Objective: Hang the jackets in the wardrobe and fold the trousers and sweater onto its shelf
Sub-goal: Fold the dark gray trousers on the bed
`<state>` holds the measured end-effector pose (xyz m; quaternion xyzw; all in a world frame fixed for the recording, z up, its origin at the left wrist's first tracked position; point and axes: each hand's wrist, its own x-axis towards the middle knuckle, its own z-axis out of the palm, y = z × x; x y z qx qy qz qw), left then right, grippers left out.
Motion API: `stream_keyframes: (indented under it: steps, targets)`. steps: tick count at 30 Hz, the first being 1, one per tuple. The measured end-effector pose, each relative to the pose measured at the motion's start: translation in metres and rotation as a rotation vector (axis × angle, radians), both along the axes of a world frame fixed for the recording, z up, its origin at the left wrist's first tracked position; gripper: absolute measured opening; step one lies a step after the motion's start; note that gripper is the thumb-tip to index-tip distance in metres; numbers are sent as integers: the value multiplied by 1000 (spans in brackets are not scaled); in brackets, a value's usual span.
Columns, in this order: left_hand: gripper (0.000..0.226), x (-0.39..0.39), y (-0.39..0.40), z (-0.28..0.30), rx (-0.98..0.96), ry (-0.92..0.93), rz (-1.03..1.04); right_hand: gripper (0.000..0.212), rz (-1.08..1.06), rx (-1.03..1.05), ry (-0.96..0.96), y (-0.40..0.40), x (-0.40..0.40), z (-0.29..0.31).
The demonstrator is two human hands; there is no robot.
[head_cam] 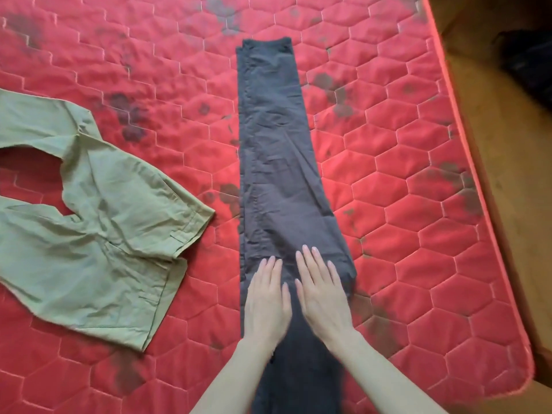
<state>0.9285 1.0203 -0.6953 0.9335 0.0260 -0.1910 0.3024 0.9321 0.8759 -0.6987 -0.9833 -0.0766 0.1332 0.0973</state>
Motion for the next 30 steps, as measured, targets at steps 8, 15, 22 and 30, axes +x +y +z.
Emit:
stream_keyframes:
  steps: [8, 15, 22, 30]
  targets:
    - [58, -29, -13, -103, 163, -212, -234, 61, -37, -8, -28, -18, -16, -105]
    - [72, -46, 43, -130, 227, -256, -471, 70, -112, 3, -86, -66, -29, -128]
    - [74, -25, 52, -105, 299, -232, -396, 69, -254, -91, -80, -55, -42, -108]
    - [76, -97, 50, -120, 221, -254, -582, 63, 211, 69, -81, -31, -114, -122]
